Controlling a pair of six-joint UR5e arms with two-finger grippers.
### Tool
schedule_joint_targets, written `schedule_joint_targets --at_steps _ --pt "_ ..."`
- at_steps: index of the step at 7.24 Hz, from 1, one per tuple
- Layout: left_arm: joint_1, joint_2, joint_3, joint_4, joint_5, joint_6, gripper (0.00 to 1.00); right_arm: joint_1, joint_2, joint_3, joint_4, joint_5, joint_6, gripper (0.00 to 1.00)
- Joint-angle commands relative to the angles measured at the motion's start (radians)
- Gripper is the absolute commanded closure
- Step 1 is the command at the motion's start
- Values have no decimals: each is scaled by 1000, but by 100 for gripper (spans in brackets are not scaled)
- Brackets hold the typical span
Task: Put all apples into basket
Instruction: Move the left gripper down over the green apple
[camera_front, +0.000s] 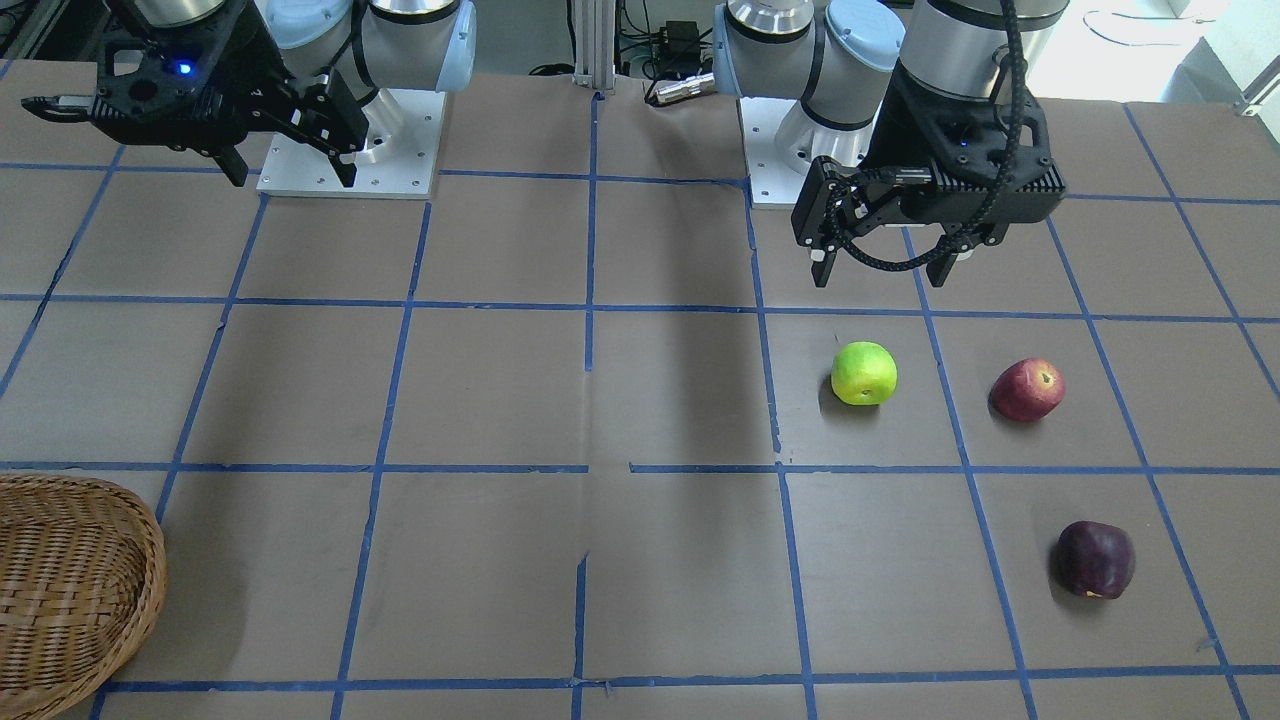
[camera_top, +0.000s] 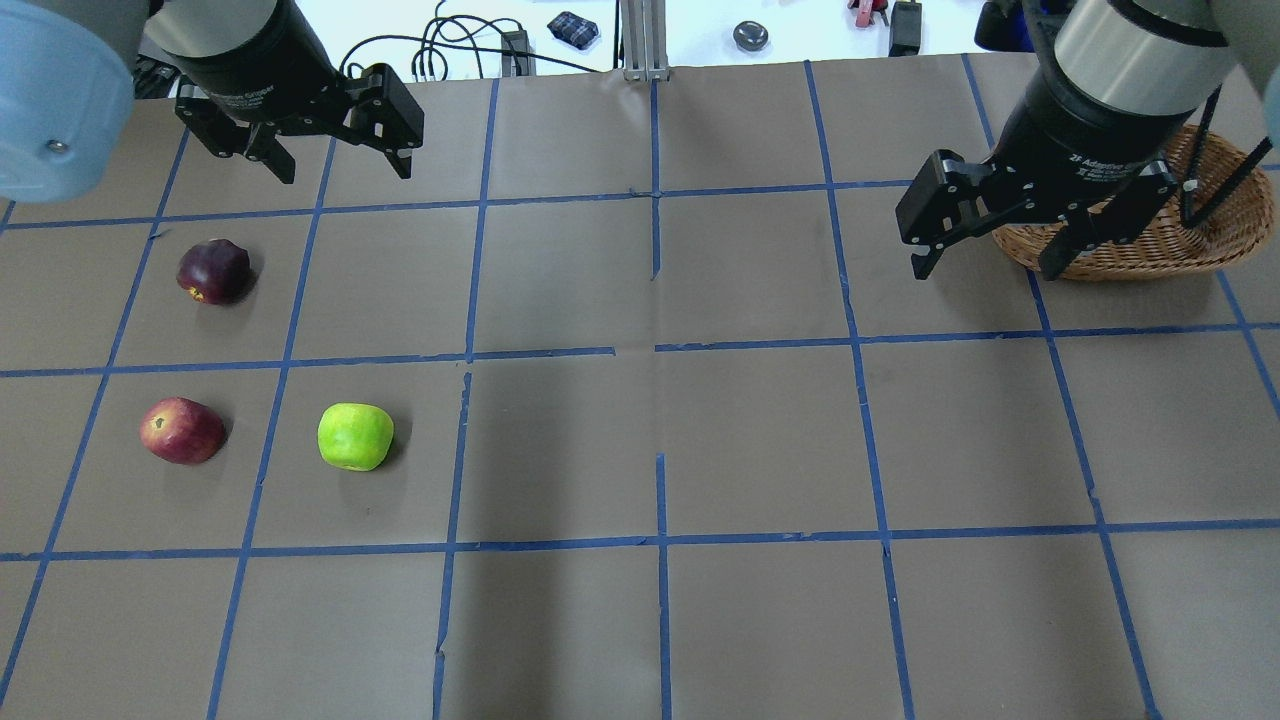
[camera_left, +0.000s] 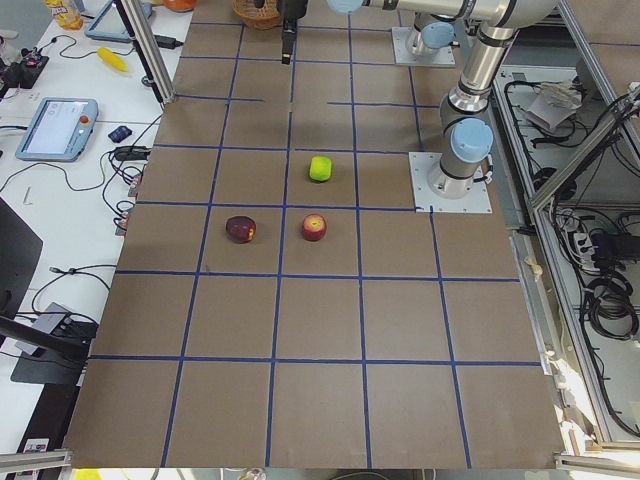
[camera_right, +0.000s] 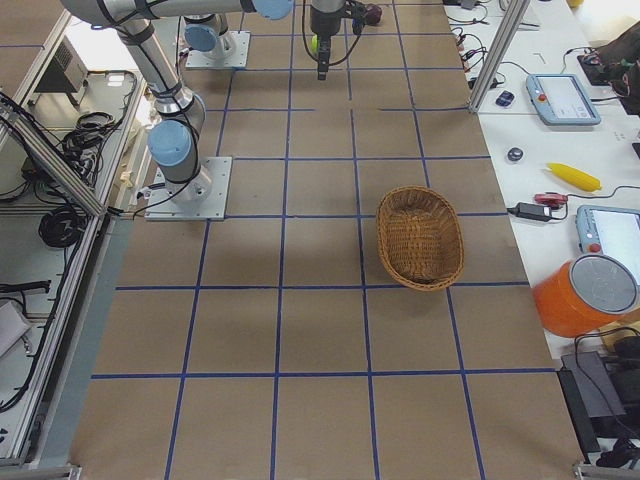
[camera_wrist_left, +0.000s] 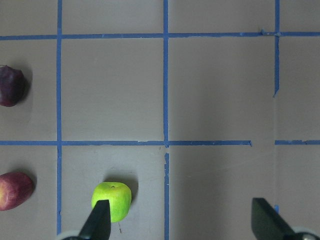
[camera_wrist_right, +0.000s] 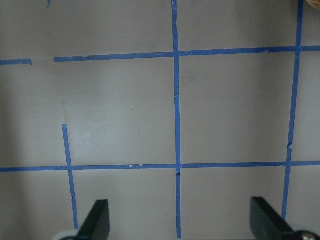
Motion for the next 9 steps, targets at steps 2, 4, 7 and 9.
schedule_joint_targets --at_steps 2,4,7,9 --pt "2 2 1 0 2 2 0 0 0 0 1 -1 0 0" --pt "15 -10 -2 10 -9 29 0 1 0 0 1 -1 -1 0" --pt "156 -33 -192 23 3 237 0 0 0 0 2 -2 2 0" --pt "233 -35 -425 211 2 333 0 1 0 2 2 -1 2 0"
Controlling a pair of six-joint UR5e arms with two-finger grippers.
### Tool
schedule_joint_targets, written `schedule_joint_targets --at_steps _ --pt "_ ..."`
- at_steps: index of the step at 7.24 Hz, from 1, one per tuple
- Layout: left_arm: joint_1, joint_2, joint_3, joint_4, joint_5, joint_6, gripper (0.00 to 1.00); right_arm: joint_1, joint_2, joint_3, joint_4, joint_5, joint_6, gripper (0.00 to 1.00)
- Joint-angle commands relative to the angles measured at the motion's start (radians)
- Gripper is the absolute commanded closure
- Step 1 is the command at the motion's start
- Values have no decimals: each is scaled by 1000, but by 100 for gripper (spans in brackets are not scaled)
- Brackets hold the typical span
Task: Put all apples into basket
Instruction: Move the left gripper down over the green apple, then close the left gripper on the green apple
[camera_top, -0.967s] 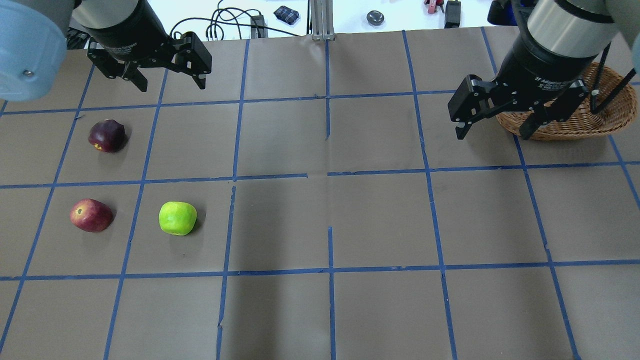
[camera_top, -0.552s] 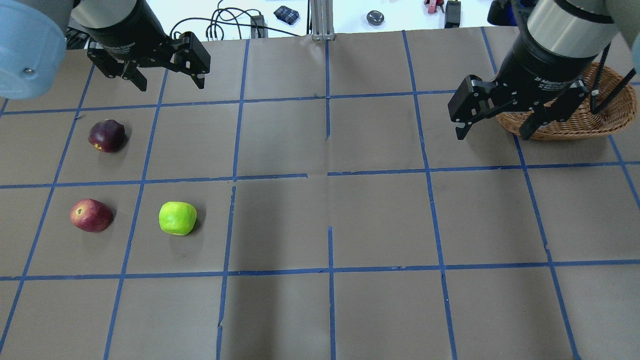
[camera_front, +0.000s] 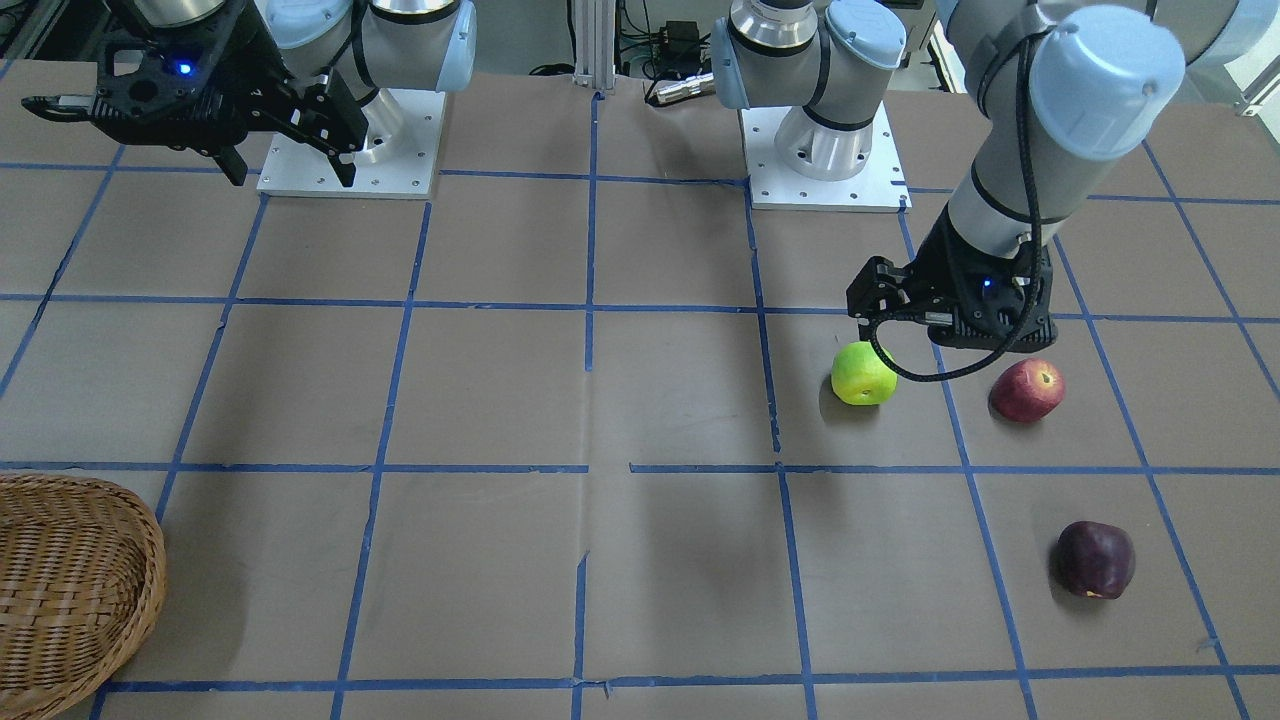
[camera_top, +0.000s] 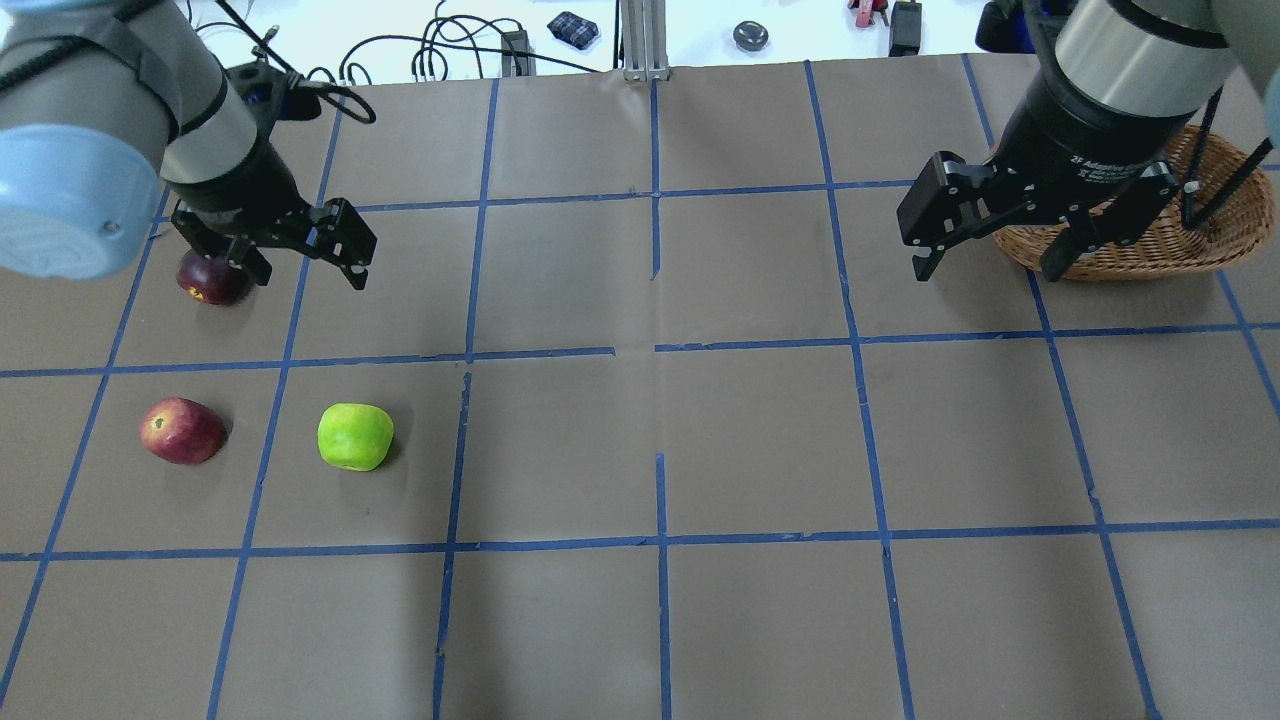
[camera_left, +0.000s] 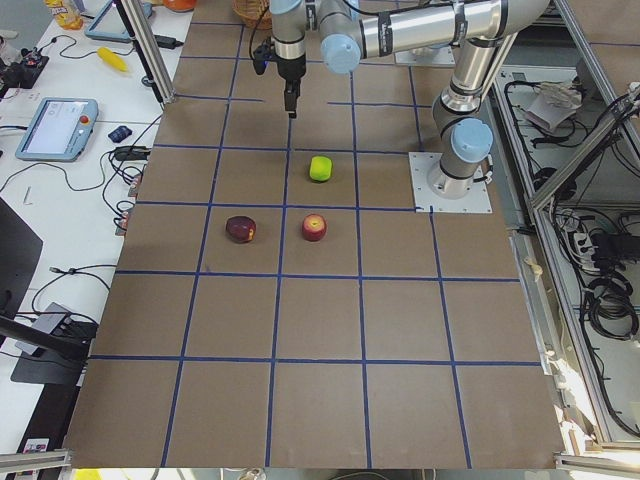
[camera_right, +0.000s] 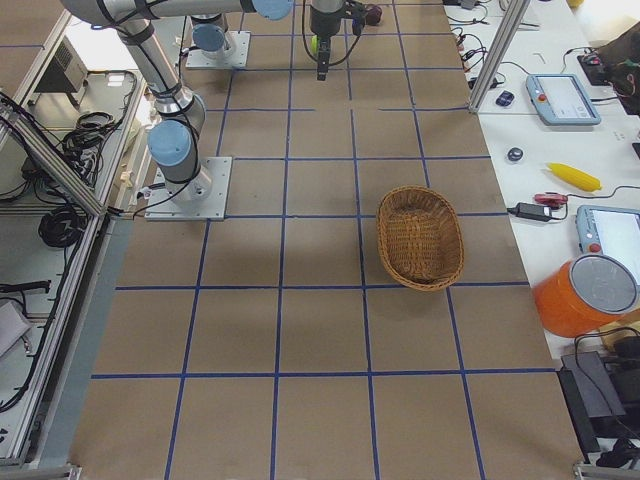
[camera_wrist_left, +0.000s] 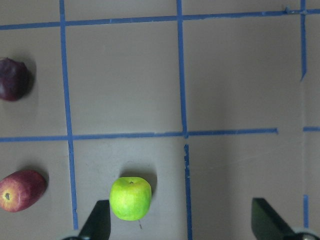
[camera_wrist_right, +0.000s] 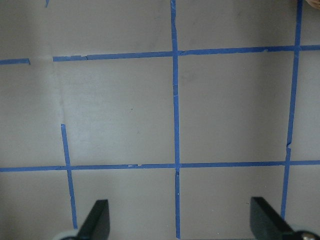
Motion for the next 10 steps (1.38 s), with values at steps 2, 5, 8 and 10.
schedule_joint_targets --at_steps 2,5,8,10 --pt "75 -25 -339 354 3 77 0 1 0 2 1 1 1 0" --pt "75 -106 -355 369 3 94 0 1 0 2 1 -1 -1 0" --pt "75 -145 -347 379 3 105 49 1 0 2 1 -4 -1 0" --pt "60 -140 -317 416 -9 17 74 1 0 2 1 -2 -1 0"
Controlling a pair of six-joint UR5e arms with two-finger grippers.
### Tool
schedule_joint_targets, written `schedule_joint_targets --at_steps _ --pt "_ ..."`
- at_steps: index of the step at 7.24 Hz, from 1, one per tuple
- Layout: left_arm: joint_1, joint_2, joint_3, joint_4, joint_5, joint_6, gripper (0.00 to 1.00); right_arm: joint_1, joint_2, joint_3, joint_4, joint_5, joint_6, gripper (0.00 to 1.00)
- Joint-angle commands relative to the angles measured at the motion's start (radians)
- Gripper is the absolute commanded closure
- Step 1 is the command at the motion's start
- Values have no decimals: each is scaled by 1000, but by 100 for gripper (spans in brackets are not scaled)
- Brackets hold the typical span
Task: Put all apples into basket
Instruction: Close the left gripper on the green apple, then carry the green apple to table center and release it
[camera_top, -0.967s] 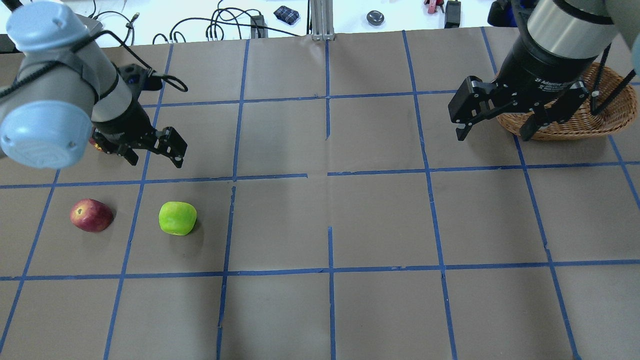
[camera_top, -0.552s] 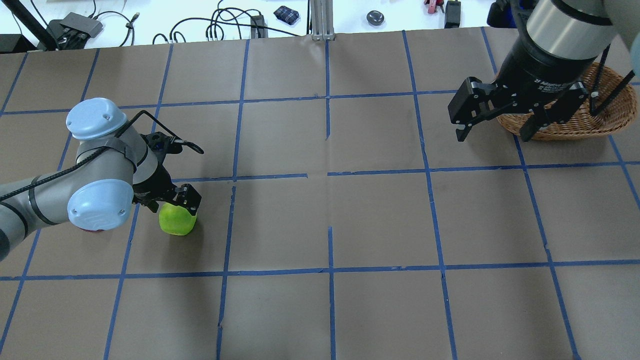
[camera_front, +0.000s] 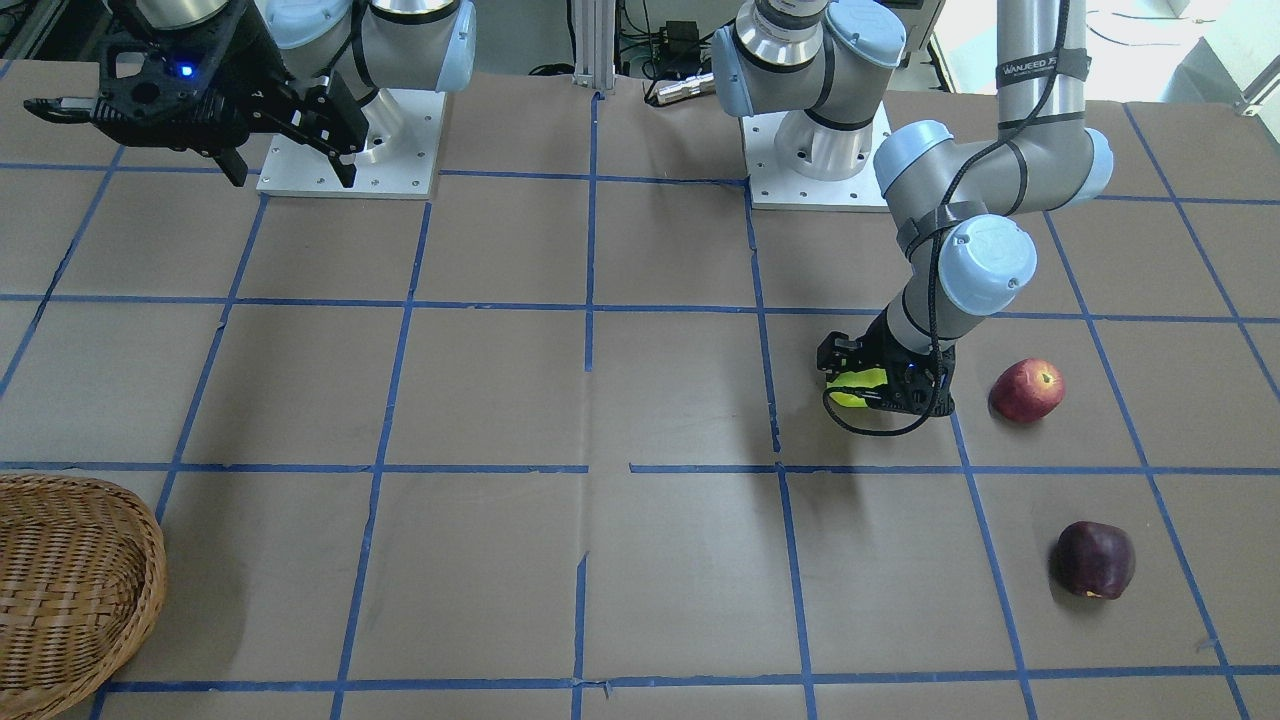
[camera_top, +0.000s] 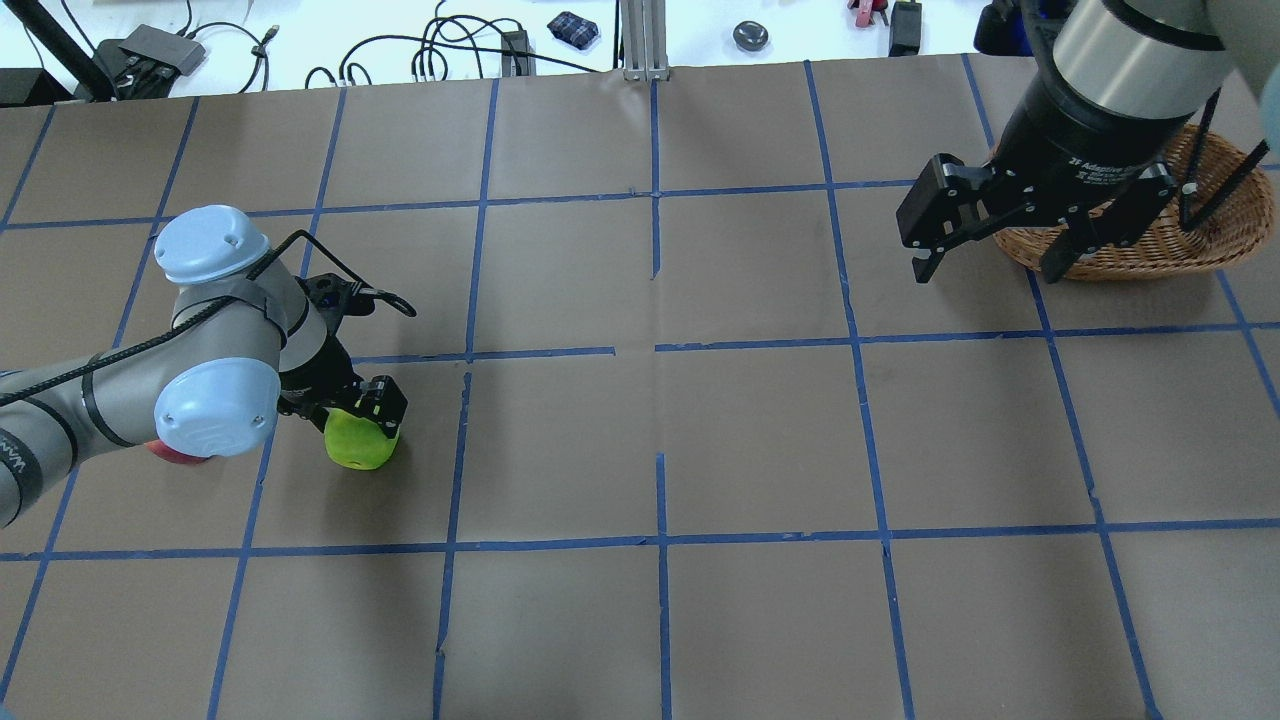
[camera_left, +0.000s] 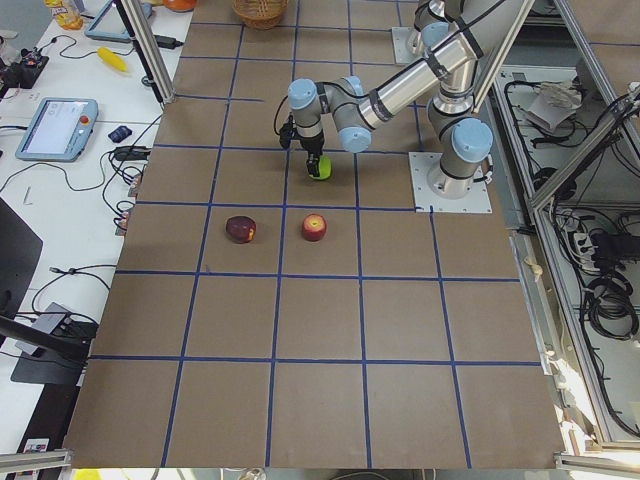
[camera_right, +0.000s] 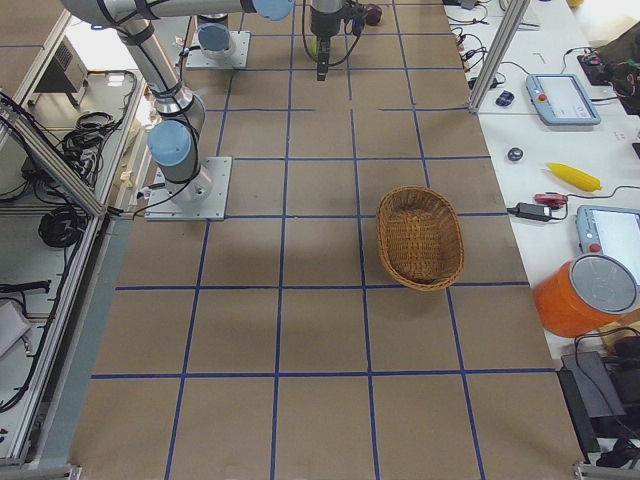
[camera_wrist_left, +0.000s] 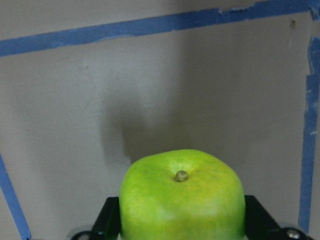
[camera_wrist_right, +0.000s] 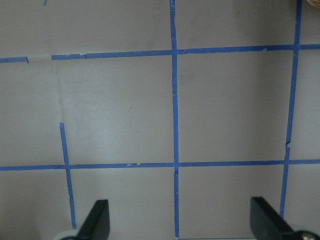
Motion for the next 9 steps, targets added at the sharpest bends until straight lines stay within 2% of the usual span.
schedule_joint_targets --at_steps 1,2,4,5,6,8,9 --pt "-47 -7 117 -29 -36 -238 74 0 0 0 0 -1 0 0" --pt "-135 -13 194 -107 -73 -348 74 0 0 0 0 -1 0 0" --pt "-310 -71 276 -77 -102 -625 74 0 0 0 0 -1 0 0" --pt "-386 -122 316 5 -201 -760 81 0 0 0 0 -1 0 0" --pt "-462 -189 342 87 -225 -909 81 0 2 0 0 -1 0 0" --pt "-546 -274 345 170 -216 -999 80 0 20 0 -3 0 -15 0" --pt "-552 -289 342 182 -216 -1002 75 -2 50 -2 -11 5 -17 0"
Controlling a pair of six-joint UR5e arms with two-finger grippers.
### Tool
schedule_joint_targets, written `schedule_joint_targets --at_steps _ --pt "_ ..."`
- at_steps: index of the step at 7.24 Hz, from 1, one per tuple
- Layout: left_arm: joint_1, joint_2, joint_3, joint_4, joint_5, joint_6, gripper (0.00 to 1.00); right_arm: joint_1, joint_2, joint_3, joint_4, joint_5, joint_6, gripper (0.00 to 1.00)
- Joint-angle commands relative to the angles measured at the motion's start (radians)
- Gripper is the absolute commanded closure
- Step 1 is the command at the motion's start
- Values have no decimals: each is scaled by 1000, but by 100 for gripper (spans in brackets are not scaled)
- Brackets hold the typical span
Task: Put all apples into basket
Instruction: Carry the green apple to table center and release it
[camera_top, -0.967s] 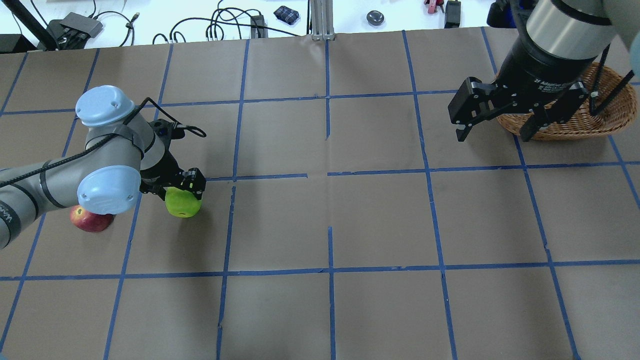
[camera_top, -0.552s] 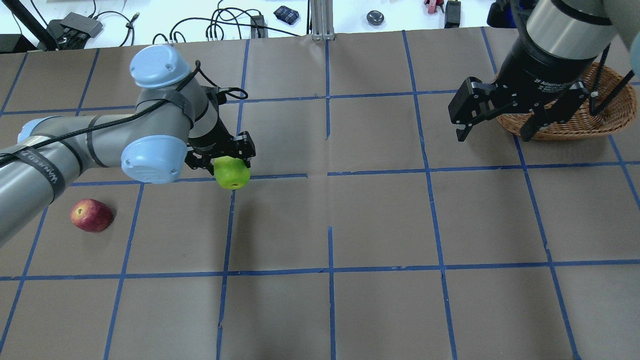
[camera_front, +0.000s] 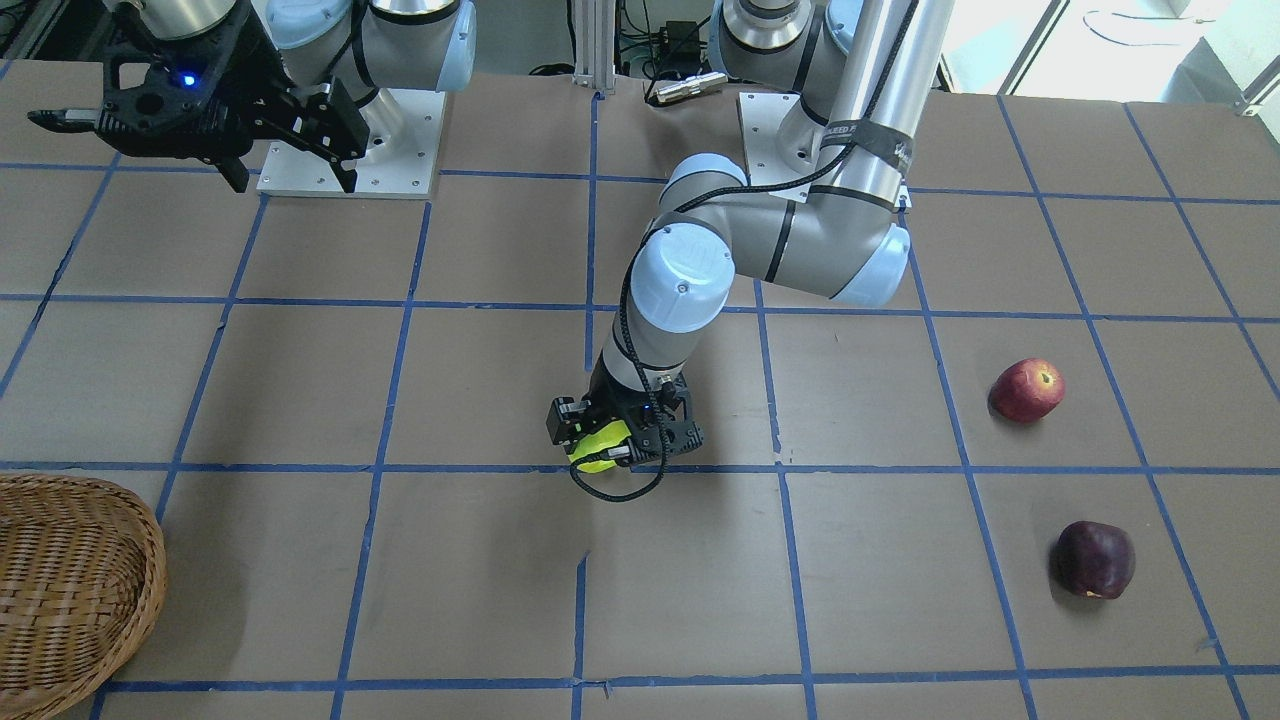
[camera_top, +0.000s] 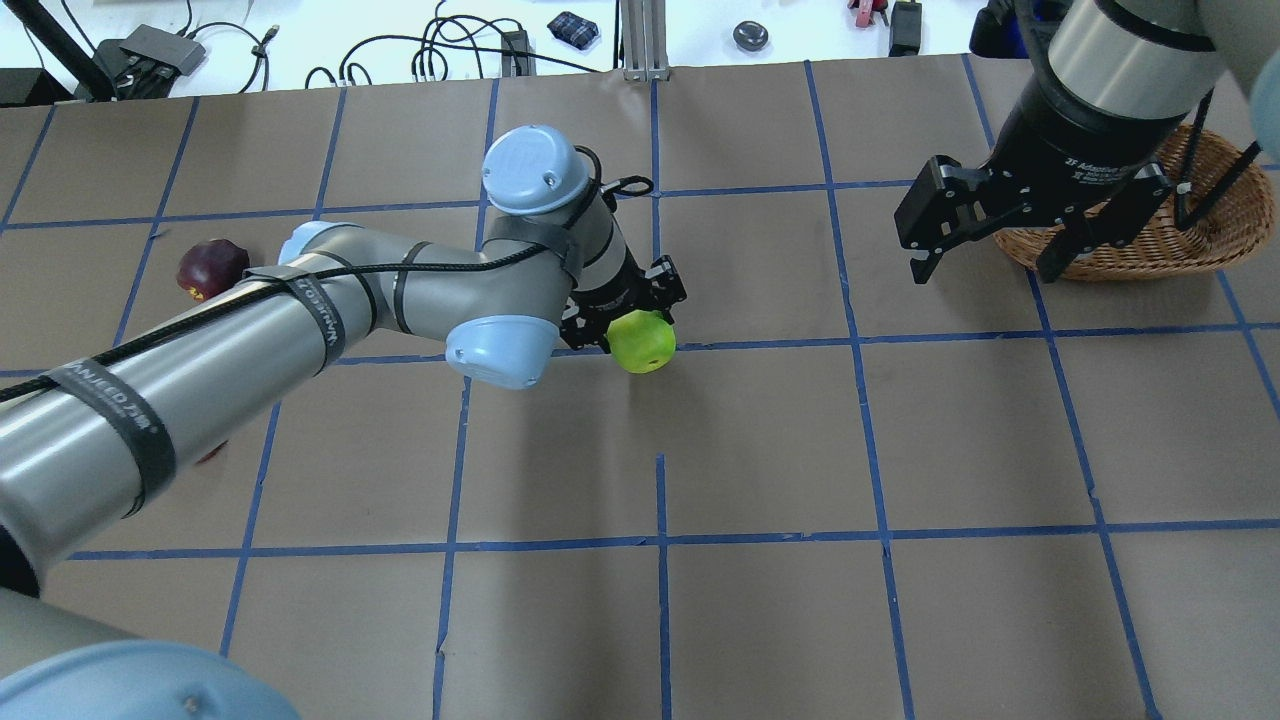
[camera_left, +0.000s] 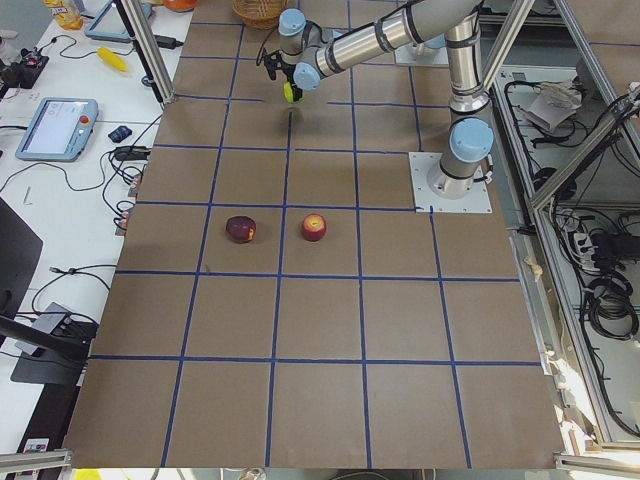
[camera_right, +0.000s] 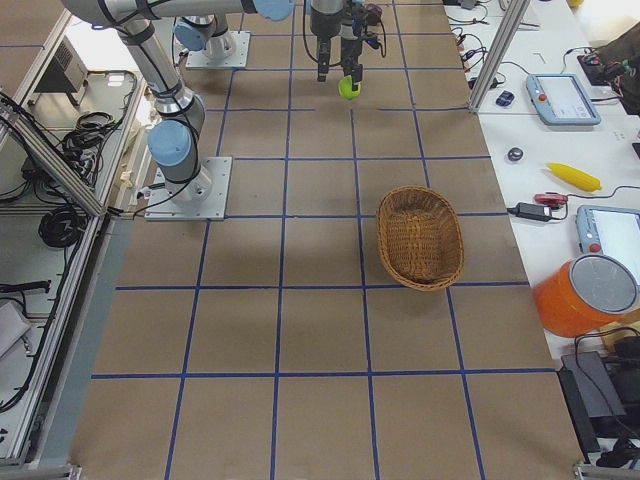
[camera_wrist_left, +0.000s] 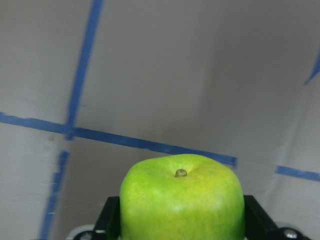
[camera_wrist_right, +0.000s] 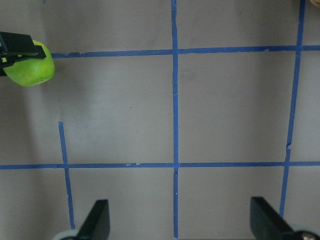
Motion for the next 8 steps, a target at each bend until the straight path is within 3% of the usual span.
schedule_joint_targets --at_steps 1,3,5,8 --pt "-24 -32 -8 26 3 -25 1 -1 31 -3 -41 4 -2 0" --pt "7 15 10 6 0 36 0 -1 32 0 -84 6 10 0" --pt "153 132 11 -213 14 317 0 0 53 3 -121 9 12 0" --pt "472 305 -17 -564 194 844 0 81 199 -1 -270 19 35 0"
